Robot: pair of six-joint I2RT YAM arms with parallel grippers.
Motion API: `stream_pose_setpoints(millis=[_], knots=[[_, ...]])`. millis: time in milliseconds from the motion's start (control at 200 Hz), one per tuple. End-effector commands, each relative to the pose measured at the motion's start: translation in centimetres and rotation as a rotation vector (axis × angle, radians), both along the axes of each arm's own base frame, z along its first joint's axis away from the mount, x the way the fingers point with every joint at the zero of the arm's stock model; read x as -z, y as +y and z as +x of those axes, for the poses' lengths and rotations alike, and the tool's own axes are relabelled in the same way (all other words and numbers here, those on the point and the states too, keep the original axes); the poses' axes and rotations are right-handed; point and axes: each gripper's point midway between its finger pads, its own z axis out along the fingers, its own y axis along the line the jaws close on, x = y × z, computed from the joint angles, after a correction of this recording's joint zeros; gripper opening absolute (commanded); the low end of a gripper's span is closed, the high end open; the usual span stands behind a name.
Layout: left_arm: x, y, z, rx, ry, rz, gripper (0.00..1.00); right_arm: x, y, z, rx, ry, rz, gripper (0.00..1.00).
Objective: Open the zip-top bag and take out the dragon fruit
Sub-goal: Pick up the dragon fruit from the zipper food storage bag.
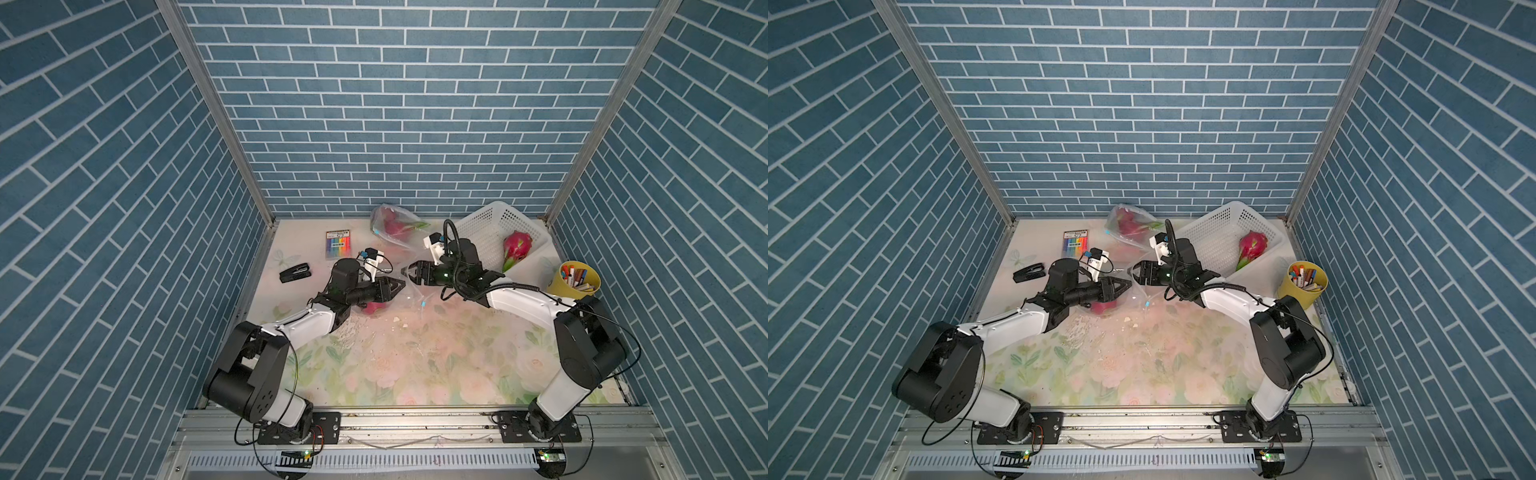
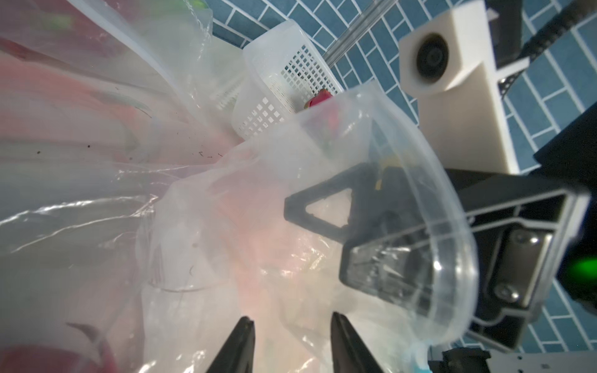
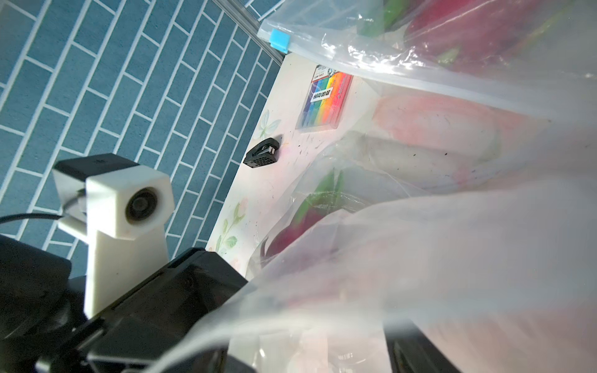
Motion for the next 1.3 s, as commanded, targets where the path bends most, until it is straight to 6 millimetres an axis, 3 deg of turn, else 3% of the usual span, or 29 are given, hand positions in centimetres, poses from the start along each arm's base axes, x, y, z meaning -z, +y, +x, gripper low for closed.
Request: stream_pose_setpoints(millis=[0,140,240,525,700,840,1115,1295], knots=[[-2.1,-0.9,0.7,0.019,-0.062,-0.042,0.29,-1.9,0.3,-0.3,-0.003,-0.014,0.039,0.74],[-3.0,-1.0,0.9,0.014,-0.079,-0.066,0.00,-0.8,0.1,-0.4,0.005,0.011,0.027,0.72],[-3.6,-1.0,0.8,0.015,-0.088,-0.078,0.00,-0.4,0.0,-0.4,0.012,0.022,0.020,0.65],[-5.9,-0.4,0.0,-0.002,-0.131,-0.100,0.00,0.9,-0.1,0.0,0.030,0.047,-0.015,0.34],[-7.4,-0.2,-0.3,-0.007,-0.163,-0.116,0.00,0.9,1.5,-0.2,-0.040,0.068,0.011,0.30],[-6.9,-0.2,-0.1,-0.014,-0.154,-0.114,0.00,0.6,3.3,-0.6,-0.093,0.069,0.023,0.29],[-6.4,-0.3,0.0,-0.015,-0.139,-0.126,0.00,3.5,6.6,-1.4,-0.148,0.141,0.051,0.28],[-5.7,0.4,0.2,-0.062,-0.122,-0.110,0.00,6.0,6.6,-0.8,-0.103,0.169,0.005,0.35]])
